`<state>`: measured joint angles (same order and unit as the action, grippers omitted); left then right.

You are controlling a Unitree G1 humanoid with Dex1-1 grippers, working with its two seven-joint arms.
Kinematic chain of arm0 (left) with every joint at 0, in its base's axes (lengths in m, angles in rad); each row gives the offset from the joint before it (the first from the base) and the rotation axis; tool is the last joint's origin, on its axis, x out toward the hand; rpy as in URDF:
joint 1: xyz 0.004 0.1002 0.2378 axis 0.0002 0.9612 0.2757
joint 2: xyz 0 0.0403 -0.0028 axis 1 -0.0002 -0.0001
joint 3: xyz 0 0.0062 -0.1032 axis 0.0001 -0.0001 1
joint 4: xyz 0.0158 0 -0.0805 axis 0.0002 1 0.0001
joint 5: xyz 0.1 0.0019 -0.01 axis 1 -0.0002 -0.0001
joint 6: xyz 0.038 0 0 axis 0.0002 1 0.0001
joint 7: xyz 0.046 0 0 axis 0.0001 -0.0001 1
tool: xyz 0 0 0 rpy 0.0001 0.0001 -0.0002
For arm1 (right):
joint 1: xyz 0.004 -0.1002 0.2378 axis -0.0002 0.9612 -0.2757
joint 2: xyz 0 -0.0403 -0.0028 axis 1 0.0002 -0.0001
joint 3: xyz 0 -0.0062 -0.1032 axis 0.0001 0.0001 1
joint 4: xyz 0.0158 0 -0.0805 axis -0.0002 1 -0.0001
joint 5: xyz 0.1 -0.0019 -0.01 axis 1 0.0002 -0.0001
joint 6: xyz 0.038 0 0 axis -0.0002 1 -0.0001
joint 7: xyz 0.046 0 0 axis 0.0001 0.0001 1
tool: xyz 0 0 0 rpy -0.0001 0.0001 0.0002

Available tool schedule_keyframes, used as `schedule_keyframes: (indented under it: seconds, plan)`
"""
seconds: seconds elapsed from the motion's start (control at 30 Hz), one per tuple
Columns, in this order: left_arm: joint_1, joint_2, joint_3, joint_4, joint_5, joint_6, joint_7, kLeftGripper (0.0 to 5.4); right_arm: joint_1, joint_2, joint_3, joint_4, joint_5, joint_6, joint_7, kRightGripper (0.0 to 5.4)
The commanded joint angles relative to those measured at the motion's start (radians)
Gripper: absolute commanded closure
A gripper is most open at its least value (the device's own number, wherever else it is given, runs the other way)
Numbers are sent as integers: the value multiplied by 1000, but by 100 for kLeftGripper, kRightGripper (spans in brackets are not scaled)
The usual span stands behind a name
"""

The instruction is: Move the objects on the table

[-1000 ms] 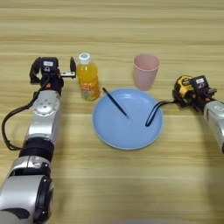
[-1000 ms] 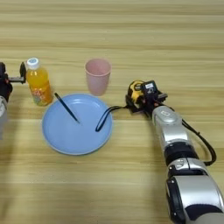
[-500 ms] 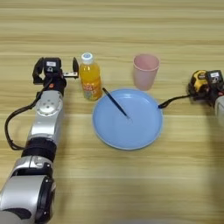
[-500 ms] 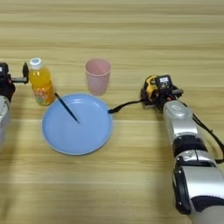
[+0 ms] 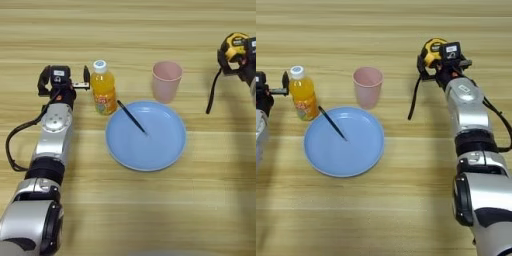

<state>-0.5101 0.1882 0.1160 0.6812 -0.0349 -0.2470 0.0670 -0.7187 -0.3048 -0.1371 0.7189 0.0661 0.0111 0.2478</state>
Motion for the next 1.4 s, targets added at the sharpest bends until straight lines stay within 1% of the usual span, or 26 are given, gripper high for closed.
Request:
schedule_keyframes:
  seconds: [0.03, 0.23, 0.37, 0.6, 0.7, 0.77, 0.8, 0.9, 0.93, 1.13, 1.27, 1.4]
  plan:
    - [-14, 2, -1, -3, 17, 1, 2, 0, 34, 51, 48, 35, -17, 1, 18, 73]
    - [-13, 2, -1, -5, 16, 1, 2, 0, 30, 72, 82, 127, -52, -19, 16, 73]
    - [-13, 3, -1, -5, 16, 1, 1, 0, 31, 67, 116, 195, -107, 3, -21, 73]
    - [-11, 5, 0, -7, 15, 1, -1, 0, 15, 72, 129, 264, -135, -9, -41, 73]
    - [-12, 6, 0, -6, 15, 1, -1, 0, 9, 71, 134, 287, -137, -5, -38, 73]
    - [-12, 6, 0, -6, 15, 0, -2, 0, 6, 72, 131, 294, -130, -2, -31, 73]
    - [-12, 6, 0, -6, 15, 0, -2, 0, 5, 76, 125, 293, -119, 1, -21, 37]
    - [-12, 6, 0, -5, 15, 0, -2, 0, 7, 95, 95, 271, -69, 3, 19, 19]
    - [-12, 6, 0, -5, 15, 1, -2, 0, 8, 99, 88, 265, -59, 1, 23, 4]
    - [-13, 6, 0, -5, 15, 1, -1, 0, 8, 112, 45, 233, -3, -19, 49, 2]
    - [-13, 6, 0, -5, 15, 1, -2, 0, 9, 117, 31, 217, 14, -39, 58, 2]
    - [-14, 7, 1, -2, 14, 0, -3, 0, 11, 119, 25, 202, 18, -63, 52, 2]
